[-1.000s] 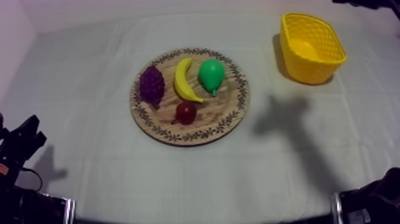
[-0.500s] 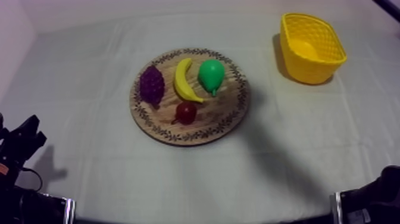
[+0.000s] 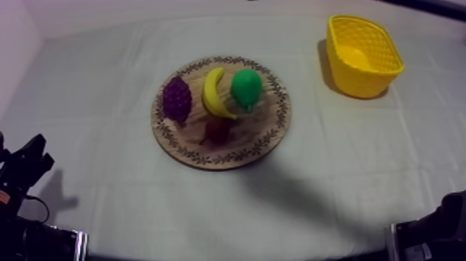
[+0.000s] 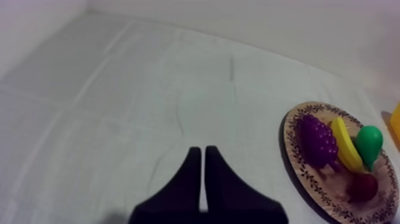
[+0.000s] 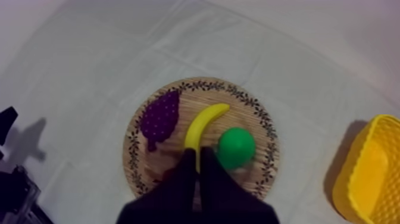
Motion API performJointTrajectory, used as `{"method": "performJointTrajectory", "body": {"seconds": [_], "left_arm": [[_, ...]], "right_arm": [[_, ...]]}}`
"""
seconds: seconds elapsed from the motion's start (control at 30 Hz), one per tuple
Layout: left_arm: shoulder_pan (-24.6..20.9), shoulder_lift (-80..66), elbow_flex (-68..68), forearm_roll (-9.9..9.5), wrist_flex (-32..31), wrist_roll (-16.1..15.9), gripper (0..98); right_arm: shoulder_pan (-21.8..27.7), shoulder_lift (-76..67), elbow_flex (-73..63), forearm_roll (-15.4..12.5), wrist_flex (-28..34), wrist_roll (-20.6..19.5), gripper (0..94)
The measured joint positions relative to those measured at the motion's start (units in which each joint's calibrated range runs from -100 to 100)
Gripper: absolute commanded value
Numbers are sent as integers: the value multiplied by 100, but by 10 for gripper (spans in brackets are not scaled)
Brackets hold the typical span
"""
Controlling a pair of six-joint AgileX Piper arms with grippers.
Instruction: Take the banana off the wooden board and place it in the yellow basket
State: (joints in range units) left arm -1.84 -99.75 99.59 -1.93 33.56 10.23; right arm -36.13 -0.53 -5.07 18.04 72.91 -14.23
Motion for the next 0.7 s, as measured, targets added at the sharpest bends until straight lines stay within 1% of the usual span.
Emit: {"method": "performJointTrajectory", "body": {"seconds": [0.4, 0.6, 0.7], "left_arm": [[0, 0, 0, 0, 0, 0, 0], [0, 0, 0, 0, 0, 0, 0], [0, 0, 0, 0, 0, 0, 0]], "right_arm": [[-54, 1123, -1155, 28, 472, -353, 4], [-62, 1602, -1630, 32, 839, -498, 3], [-100, 1752, -1763, 86, 1045, -596, 3]]}}
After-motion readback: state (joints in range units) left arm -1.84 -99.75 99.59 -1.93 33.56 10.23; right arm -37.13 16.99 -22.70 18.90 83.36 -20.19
